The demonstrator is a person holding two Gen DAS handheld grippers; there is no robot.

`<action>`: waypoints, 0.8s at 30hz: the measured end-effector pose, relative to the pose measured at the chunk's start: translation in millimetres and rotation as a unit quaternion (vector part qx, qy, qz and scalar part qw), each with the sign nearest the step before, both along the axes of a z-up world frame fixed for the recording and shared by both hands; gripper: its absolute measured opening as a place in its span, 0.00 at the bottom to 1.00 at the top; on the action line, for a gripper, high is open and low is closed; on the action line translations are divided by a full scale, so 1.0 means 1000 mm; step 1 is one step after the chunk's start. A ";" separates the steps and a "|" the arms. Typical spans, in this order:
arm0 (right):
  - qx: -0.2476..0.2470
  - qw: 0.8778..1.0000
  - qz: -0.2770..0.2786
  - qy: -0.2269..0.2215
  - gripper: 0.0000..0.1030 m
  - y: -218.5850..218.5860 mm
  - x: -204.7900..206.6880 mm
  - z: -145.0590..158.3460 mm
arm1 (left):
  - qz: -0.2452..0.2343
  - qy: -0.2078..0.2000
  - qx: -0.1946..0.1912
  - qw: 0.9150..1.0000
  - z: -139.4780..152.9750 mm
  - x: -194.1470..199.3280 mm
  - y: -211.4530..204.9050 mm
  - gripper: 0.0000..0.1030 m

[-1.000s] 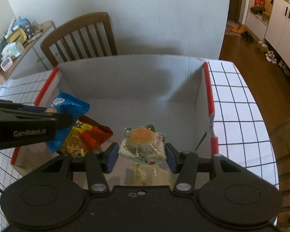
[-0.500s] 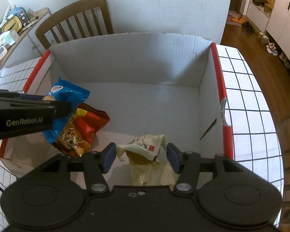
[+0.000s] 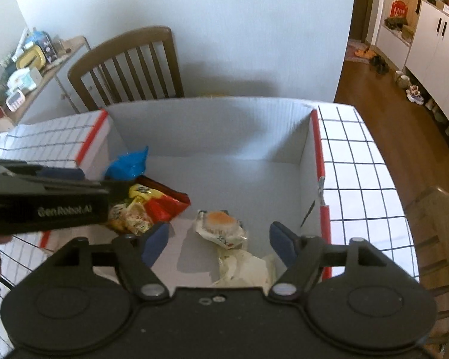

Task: Organize snacks
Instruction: 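Withdraw both tools from the box toward the remaining snacks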

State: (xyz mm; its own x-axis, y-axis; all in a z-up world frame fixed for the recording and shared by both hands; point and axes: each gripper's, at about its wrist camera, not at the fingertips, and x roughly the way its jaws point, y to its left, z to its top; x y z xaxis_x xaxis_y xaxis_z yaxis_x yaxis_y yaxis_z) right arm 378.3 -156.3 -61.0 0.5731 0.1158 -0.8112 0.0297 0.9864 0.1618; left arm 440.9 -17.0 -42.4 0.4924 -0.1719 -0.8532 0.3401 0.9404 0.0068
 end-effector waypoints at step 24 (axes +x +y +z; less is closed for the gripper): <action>0.029 0.993 0.083 -0.078 0.94 -0.017 -0.130 0.062 | 0.035 -0.053 -0.030 0.998 0.064 -0.158 0.013 0.67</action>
State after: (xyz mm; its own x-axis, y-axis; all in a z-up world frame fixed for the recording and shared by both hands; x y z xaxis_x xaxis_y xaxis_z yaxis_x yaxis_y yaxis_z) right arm 248.6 -173.1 0.5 0.6605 0.2644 -0.7027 -0.1635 0.9641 0.2090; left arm 282.9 -4.0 21.5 0.5925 -0.1829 -0.7845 0.2738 0.9616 -0.0174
